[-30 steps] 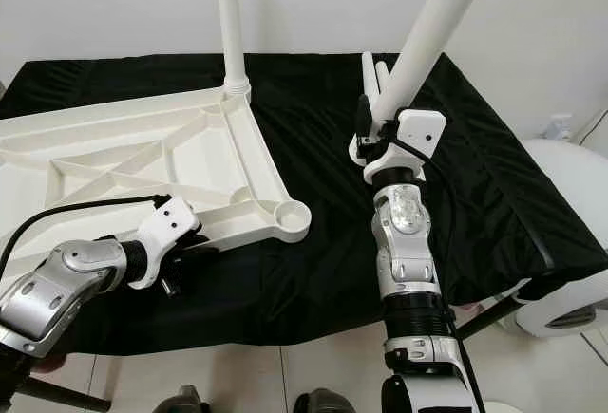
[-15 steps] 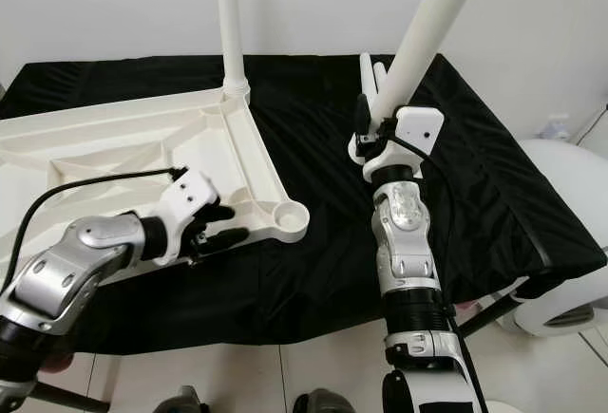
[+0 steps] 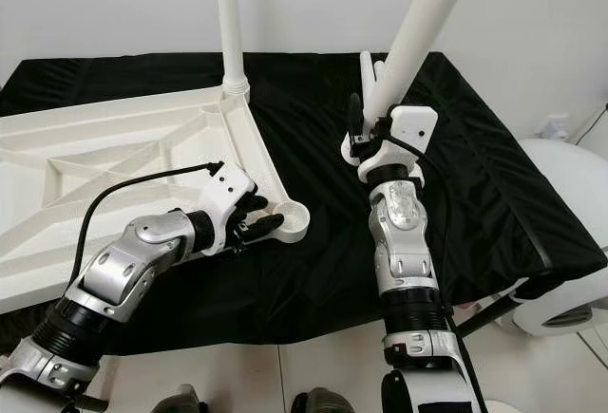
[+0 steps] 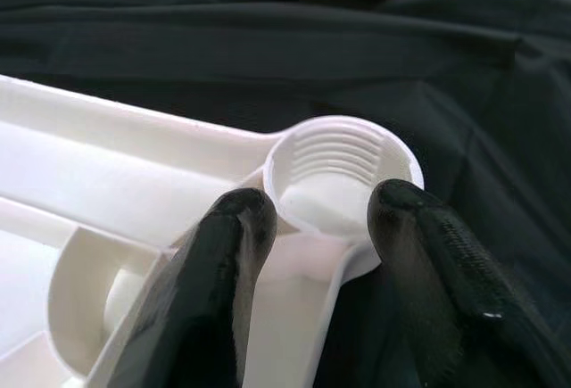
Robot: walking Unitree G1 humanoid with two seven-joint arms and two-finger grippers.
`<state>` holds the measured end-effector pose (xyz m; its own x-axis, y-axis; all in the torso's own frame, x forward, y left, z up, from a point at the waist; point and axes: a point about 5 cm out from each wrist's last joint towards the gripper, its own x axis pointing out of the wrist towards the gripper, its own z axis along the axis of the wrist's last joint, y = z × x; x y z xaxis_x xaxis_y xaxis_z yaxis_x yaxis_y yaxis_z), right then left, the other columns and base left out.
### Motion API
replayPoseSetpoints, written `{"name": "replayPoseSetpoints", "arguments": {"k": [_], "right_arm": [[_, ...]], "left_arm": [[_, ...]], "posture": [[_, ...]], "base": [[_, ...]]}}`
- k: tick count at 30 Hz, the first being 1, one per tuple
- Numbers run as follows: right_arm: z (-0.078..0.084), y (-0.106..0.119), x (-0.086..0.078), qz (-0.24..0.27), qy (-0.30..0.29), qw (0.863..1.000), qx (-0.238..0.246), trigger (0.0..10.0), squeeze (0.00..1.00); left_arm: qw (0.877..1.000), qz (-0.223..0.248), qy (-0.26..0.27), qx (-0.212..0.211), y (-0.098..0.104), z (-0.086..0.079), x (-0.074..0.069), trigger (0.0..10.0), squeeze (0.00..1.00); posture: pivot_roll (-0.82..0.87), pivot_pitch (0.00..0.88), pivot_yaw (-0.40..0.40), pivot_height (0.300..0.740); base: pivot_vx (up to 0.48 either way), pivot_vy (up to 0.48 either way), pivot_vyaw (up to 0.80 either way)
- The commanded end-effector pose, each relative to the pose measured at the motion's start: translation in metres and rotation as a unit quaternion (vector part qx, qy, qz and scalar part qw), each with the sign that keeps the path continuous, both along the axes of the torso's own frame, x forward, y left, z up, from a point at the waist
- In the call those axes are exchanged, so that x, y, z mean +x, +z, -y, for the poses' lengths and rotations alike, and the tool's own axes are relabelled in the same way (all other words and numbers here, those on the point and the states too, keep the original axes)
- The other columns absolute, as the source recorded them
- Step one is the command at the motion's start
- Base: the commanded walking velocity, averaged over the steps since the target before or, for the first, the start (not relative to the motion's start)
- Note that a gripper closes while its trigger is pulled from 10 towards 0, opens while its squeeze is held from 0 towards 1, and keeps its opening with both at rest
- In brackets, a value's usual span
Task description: Building children table
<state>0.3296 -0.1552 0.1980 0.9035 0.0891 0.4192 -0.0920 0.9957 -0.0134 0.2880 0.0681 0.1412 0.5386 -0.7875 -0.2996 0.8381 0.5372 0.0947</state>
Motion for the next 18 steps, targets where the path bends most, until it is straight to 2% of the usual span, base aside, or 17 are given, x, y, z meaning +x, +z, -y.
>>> {"name": "replayPoseSetpoints", "arguments": {"k": [1,7,8,9,10,14,15,18], "right_arm": [[-0.001,-0.001,-0.001,-0.001,0.005,1.000,0.000,10.0,0.00],[-0.001,-0.002,-0.001,0.000,0.005,1.000,-0.004,10.0,0.00],[0.000,-0.002,-0.001,-0.001,0.005,1.000,-0.005,10.0,0.00],[0.000,-0.002,-0.001,-0.001,0.005,1.000,-0.005,10.0,0.00],[0.001,-0.003,-0.002,-0.001,0.004,1.000,-0.006,10.0,0.00],[0.002,-0.003,-0.002,-0.001,0.003,1.000,-0.008,10.0,0.00],[0.003,-0.004,-0.003,-0.002,0.003,1.000,-0.010,10.0,0.00],[0.003,-0.004,-0.003,-0.002,0.004,1.000,-0.011,10.0,0.00]], "left_arm": [[0.999,0.018,-0.016,0.030,-0.006,0.001,-0.004,10.0,0.00],[0.999,0.017,-0.010,0.038,-0.010,-0.004,-0.002,10.0,0.00],[0.999,0.007,-0.010,0.035,-0.011,-0.008,-0.002,10.0,0.82],[0.999,0.007,-0.010,0.035,-0.011,-0.008,-0.002,10.0,0.82],[0.999,0.013,-0.006,0.043,-0.012,-0.013,-0.001,10.0,1.00],[0.998,0.014,0.009,0.062,-0.015,-0.024,0.002,10.0,1.00],[0.997,0.013,0.002,0.075,-0.017,-0.030,0.002,10.0,0.00],[0.997,0.007,-0.005,0.082,-0.020,-0.033,0.000,10.0,0.00]], "posture": [[0.03,0.000,-0.048,0.740],[0.02,0.000,-0.045,0.740],[0.02,0.000,-0.044,0.740],[0.02,0.000,-0.044,0.740],[0.02,0.000,-0.044,0.740],[0.02,0.000,-0.045,0.740],[0.03,0.000,-0.046,0.740],[0.02,0.000,-0.045,0.740]], "base": [[0.000,0.000,0.00],[0.000,0.000,0.00],[0.000,0.000,0.00],[0.000,0.000,0.00],[0.000,0.000,0.00],[0.000,0.000,0.00],[0.000,0.000,0.00],[0.000,0.000,0.00]]}}
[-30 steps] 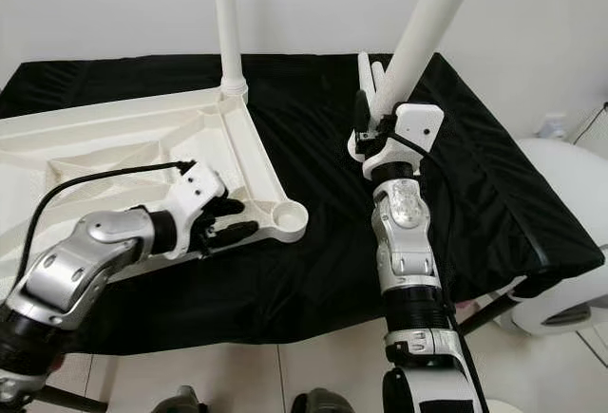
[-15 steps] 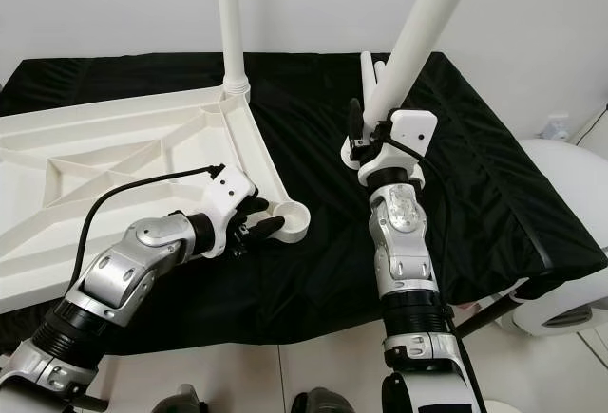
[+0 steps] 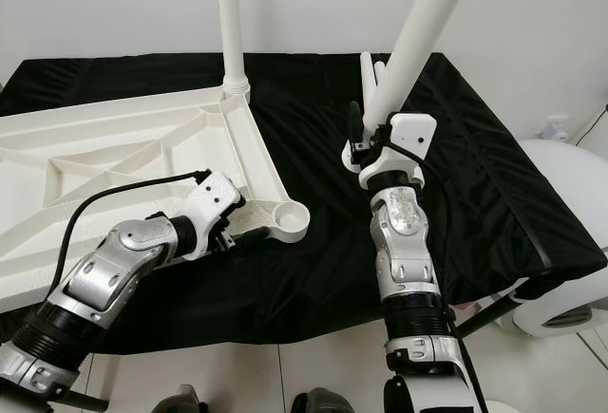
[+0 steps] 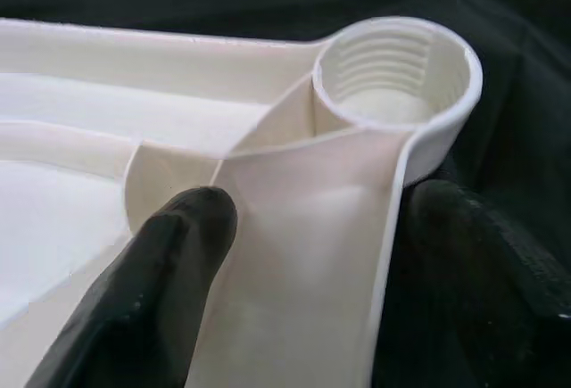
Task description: Building children table
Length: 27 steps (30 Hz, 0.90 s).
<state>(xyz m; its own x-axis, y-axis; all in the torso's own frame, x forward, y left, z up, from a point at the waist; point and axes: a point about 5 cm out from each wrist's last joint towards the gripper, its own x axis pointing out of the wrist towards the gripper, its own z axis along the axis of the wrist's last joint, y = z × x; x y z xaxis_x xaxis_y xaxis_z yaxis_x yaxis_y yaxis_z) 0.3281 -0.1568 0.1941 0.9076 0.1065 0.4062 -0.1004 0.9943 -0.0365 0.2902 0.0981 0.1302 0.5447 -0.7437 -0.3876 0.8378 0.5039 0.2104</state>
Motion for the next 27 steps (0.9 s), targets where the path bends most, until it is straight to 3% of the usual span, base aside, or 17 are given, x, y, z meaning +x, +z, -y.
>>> {"name": "replayPoseSetpoints", "arguments": {"k": [1,11,23,27], "right_arm": [[0.002,0.000,-0.001,0.004,-0.001,1.000,-0.001,10.0,0.00],[0.006,0.000,-0.002,0.003,-0.005,1.000,-0.008,10.0,0.00],[0.006,0.001,-0.001,0.004,-0.004,1.000,-0.007,10.0,0.00],[0.006,0.002,-0.001,0.005,-0.006,1.000,-0.007,10.0,0.00]], "left_arm": [[0.999,-0.024,-0.011,0.019,-0.012,-0.006,-0.006,10.0,0.00],[0.997,-0.039,-0.038,0.046,-0.023,-0.005,-0.016,10.0,0.00],[0.996,-0.050,-0.033,0.064,-0.030,0.002,-0.012,10.0,0.00],[0.997,-0.041,-0.037,0.063,-0.023,0.007,-0.008,10.0,0.00]], "posture": [[0.02,0.000,-0.044,0.740],[0.02,0.000,-0.047,0.740],[0.02,0.000,-0.048,0.740],[0.02,0.000,-0.042,0.740]], "base": [[0.000,0.000,0.00],[0.000,0.000,0.00],[0.000,0.000,0.00],[0.000,0.000,0.00]]}}
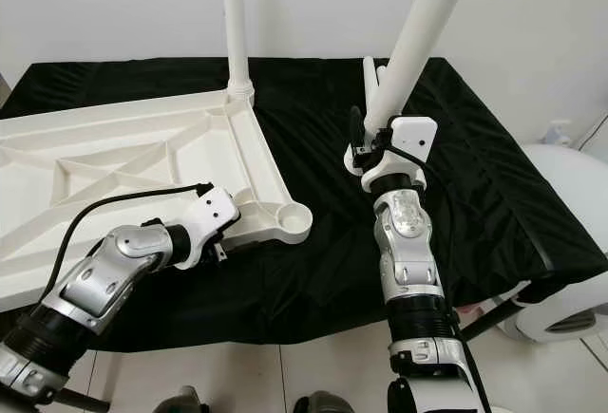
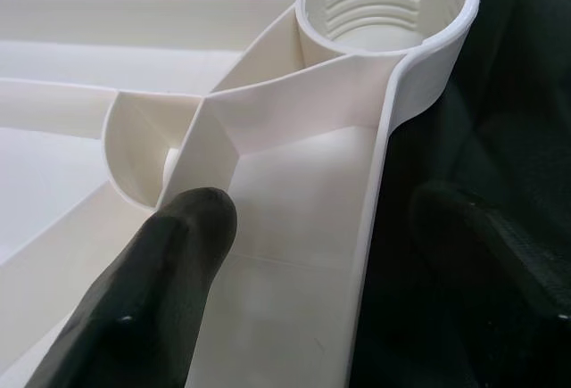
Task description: Building children table
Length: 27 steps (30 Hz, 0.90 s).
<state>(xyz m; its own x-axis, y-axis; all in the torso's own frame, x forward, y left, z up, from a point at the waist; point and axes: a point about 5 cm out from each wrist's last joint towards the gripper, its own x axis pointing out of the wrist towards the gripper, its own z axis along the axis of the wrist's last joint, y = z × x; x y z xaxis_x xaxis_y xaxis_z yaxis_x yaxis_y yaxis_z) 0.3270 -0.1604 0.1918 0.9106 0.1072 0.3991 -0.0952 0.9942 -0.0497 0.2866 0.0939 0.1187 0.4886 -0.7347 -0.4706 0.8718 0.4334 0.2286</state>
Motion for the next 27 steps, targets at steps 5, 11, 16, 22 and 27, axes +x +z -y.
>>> {"name": "replayPoseSetpoints", "arguments": {"k": [5,11,16,22,27], "right_arm": [[0.003,0.004,0.000,0.009,-0.007,1.000,0.000,10.0,0.00],[0.005,0.005,0.000,0.010,-0.012,1.000,0.002,10.0,0.00],[0.005,0.005,0.001,0.011,-0.013,1.000,0.003,10.0,0.00],[0.006,0.007,0.002,0.012,-0.013,1.000,0.002,10.0,0.00],[0.006,0.006,0.001,0.010,-0.013,1.000,0.000,10.0,0.00]], "left_arm": [[0.999,-0.018,-0.038,0.010,-0.006,0.008,-0.011,10.0,0.00],[0.998,-0.018,-0.057,0.022,-0.006,0.007,-0.016,10.0,0.00],[0.997,-0.023,-0.063,0.031,-0.008,0.006,-0.018,10.0,0.00],[0.996,-0.013,-0.090,0.024,0.001,0.008,-0.025,10.0,0.00],[0.996,0.003,-0.094,0.005,0.009,0.009,-0.026,10.0,0.00]], "posture": [[0.02,0.000,-0.037,0.740],[0.02,0.000,-0.037,0.740],[0.02,0.000,-0.038,0.740],[0.02,0.000,-0.042,0.740],[0.02,0.000,-0.042,0.740]], "base": [[0.000,0.000,0.00],[0.000,0.000,0.00],[0.000,0.000,0.00],[0.000,0.000,0.00],[0.000,0.000,0.00]]}}
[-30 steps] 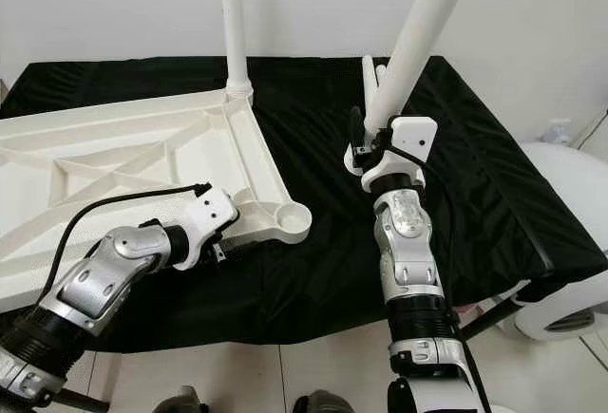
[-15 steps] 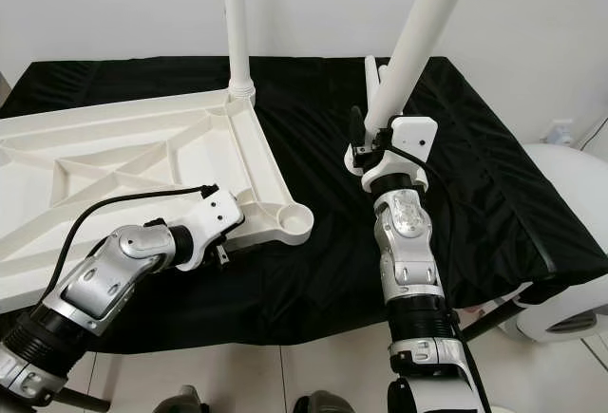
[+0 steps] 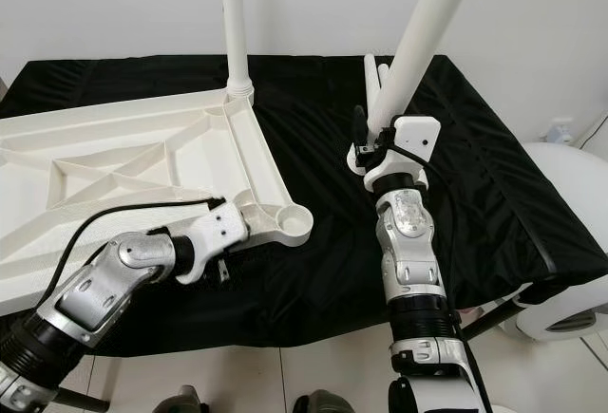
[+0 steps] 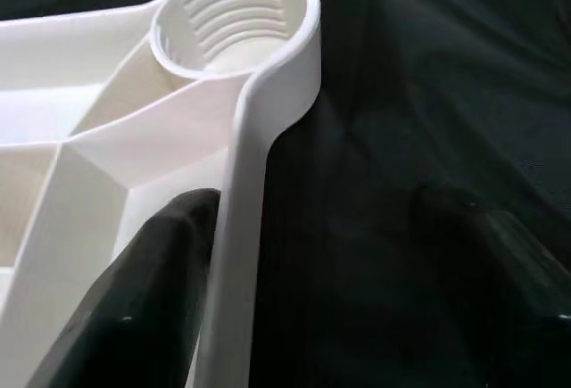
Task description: Building children table
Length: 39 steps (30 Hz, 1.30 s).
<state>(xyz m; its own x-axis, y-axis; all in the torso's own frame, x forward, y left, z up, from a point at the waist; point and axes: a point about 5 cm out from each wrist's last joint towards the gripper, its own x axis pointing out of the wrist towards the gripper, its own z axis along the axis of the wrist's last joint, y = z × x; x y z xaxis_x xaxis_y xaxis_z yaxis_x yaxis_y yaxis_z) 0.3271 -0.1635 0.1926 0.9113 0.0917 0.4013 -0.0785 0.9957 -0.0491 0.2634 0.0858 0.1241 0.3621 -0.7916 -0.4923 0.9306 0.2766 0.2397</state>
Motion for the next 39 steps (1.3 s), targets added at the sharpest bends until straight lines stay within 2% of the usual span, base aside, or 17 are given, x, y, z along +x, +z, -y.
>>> {"name": "replayPoseSetpoints", "arguments": {"k": [1,2,4,9,16,20,24,29,30,32,33,39], "right_arm": [[0.003,0.005,0.001,0.009,-0.005,1.000,-0.001,10.0,0.00],[0.003,0.005,0.001,0.009,-0.005,1.000,-0.001,10.0,0.00],[0.003,0.005,0.001,0.009,-0.006,1.000,0.001,10.0,0.00],[0.002,0.005,0.001,0.009,-0.004,1.000,0.001,10.0,0.00],[0.001,0.005,0.001,0.009,-0.003,1.000,0.001,10.0,0.00],[0.001,0.005,0.001,0.010,-0.004,1.000,0.001,10.0,0.00],[0.001,0.006,0.001,0.010,-0.004,1.000,0.001,10.0,0.00],[0.002,0.006,0.001,0.010,-0.005,1.000,0.000,10.0,0.00],[0.002,0.005,0.000,0.009,-0.005,1.000,-0.001,10.0,0.00],[0.002,0.005,0.000,0.008,-0.004,1.000,-0.001,10.0,0.00],[0.002,0.004,0.000,0.008,-0.004,1.000,-0.001,10.0,0.00],[0.001,0.004,0.000,0.006,0.000,1.000,-0.002,10.0,0.00]], "left_arm": [[1.000,0.020,0.007,-0.016,0.007,0.000,0.002,10.0,0.00],[1.000,0.020,0.007,-0.016,0.007,0.000,0.002,10.0,0.00],[0.998,0.038,0.042,-0.025,0.012,-0.003,0.011,10.0,0.00],[0.998,0.047,0.046,-0.008,0.011,-0.006,0.013,10.0,0.00],[0.998,0.020,0.058,0.022,-0.003,-0.006,0.013,10.0,0.00],[0.995,-0.027,0.088,0.039,-0.017,-0.008,0.017,10.0,0.00],[0.993,-0.018,0.103,0.046,-0.018,-0.010,0.021,10.0,0.00],[0.993,-0.020,0.114,0.031,-0.015,-0.013,0.025,10.0,0.00],[0.992,-0.022,0.126,0.023,-0.013,-0.015,0.026,4.2,0.00],[0.991,-0.023,0.129,0.021,-0.013,-0.016,0.026,4.2,0.00],[0.991,-0.022,0.129,0.021,-0.013,-0.016,0.026,0.0,0.00],[0.991,-0.023,0.126,0.022,-0.011,-0.018,0.026,0.0,0.00]], "posture": [[0.01,0.000,-0.040,0.740],[0.01,0.000,-0.040,0.740],[0.02,0.000,-0.044,0.740],[0.02,0.001,-0.045,0.740],[0.02,0.004,-0.043,0.740],[0.01,0.005,-0.041,0.740],[0.01,0.005,-0.041,0.740],[0.01,0.007,-0.041,0.740],[0.01,0.009,-0.040,0.740],[0.01,0.009,-0.040,0.740],[0.01,0.011,-0.042,0.740],[0.01,0.012,-0.042,0.740]], "base": [[0.000,0.000,0.00],[0.000,0.000,0.00],[0.000,0.000,0.00],[0.000,0.000,0.00],[0.000,0.000,0.00],[0.000,0.000,0.00],[0.000,0.000,0.00],[0.000,0.000,0.00],[0.000,0.000,0.00],[0.000,0.000,0.00],[0.000,0.000,0.00],[0.000,0.000,0.00]]}}
